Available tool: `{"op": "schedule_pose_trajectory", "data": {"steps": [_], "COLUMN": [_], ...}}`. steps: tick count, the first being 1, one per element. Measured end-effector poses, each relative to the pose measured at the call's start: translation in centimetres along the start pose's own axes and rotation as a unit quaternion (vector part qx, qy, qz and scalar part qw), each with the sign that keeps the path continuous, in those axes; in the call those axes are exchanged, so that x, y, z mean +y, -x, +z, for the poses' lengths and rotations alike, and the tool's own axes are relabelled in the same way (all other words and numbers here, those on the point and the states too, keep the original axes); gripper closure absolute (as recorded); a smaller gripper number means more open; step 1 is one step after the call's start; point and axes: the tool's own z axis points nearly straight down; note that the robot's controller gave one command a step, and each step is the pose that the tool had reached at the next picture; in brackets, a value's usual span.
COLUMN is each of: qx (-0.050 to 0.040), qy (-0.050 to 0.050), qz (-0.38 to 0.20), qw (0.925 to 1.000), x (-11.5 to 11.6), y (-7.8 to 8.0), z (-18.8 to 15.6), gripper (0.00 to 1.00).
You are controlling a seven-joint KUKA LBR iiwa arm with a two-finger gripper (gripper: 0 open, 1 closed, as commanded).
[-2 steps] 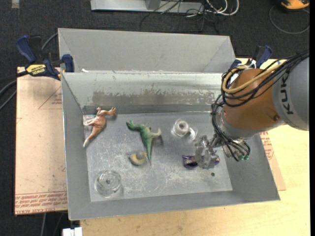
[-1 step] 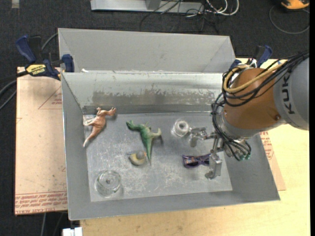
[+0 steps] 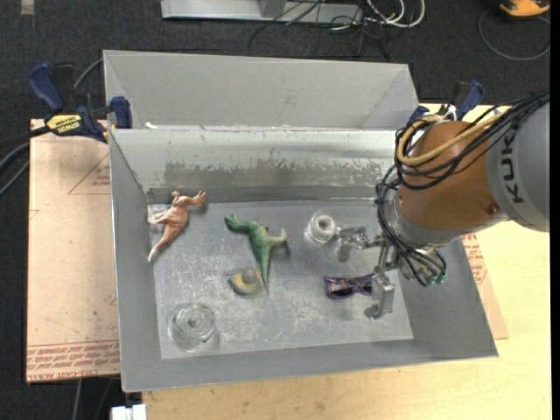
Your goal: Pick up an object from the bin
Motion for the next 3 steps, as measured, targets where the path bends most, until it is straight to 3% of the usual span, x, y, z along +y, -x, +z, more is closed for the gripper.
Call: {"op": "schedule_pose_trajectory", "data": {"steps": [1,2,3], "qx": [-0.0009,-0.0020,-0.0020], "qy": [0.000,0.000,0.000], "qz": [0.098,-0.266,-0.265], "qw": [0.9952,0.9641,0.9641], "x": [-1.3,-4.5,-4.5], "y": [1.1,5.2,5.2], "z": [3.8,5.6,5.6], "gripper": [0.00,1.00,1.00]}}
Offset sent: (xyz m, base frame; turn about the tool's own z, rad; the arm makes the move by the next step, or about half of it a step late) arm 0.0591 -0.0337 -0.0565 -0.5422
